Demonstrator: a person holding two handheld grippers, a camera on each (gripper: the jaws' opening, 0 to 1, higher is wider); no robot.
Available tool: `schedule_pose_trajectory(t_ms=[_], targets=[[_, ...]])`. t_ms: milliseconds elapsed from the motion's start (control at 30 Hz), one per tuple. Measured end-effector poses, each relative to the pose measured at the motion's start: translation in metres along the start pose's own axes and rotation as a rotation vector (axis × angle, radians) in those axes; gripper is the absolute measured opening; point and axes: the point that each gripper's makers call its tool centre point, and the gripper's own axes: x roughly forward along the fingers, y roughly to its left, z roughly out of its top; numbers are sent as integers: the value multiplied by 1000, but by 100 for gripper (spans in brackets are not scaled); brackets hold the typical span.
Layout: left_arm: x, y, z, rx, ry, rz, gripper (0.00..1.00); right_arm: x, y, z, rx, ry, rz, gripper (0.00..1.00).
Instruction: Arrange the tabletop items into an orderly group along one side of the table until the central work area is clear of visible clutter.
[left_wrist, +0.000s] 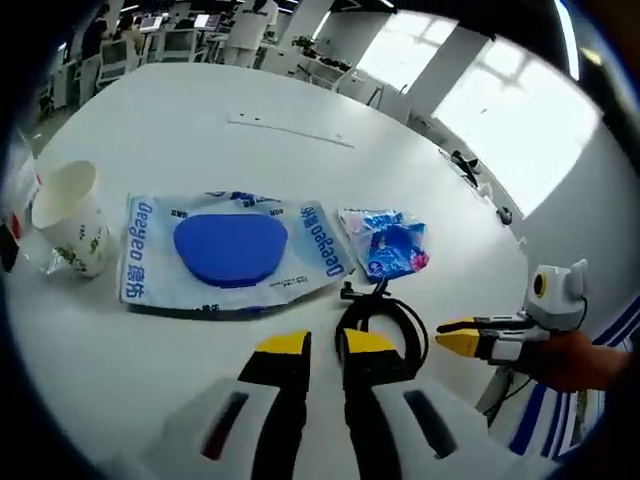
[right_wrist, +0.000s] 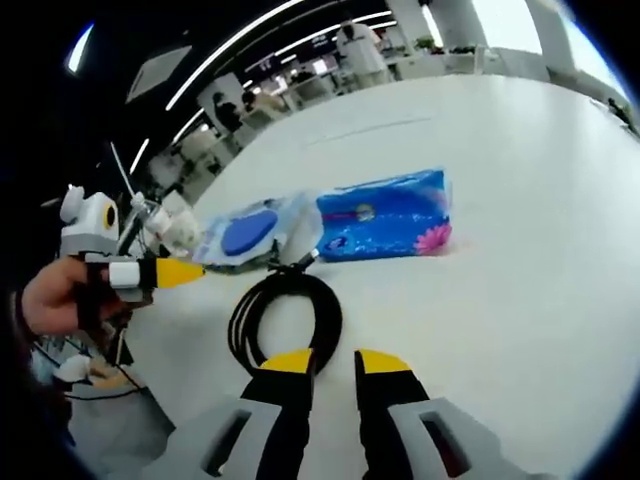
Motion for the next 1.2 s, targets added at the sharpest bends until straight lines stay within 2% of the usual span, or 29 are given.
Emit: schedule_pose_trajectory(t_ms=[200,300,500,733,900,1067,1200], targets=[[-22,16,2,14,-40,10,12,-4,4,6,-56,-6,12,15],[-35,27,3,31,-63,18,12,-6,-1,5,-103,11,7,16],[-62,63,-2,7,-84,57,13,-15,-7,0,-155,43,26,22],[-96,106,-18,-34,-97,111,16,-21,-14,-1,-172,56,25,26],[-126,132,-23,-21,-119,145,17,-29,-16,4,-222,53,34,29],[-151,151,-24,-13,-148,170,19,-36,-18,7,-260,54,34,32],[-167,158,-23,-8,-175,180,22,-43,-17,8,-292,50,33,34]])
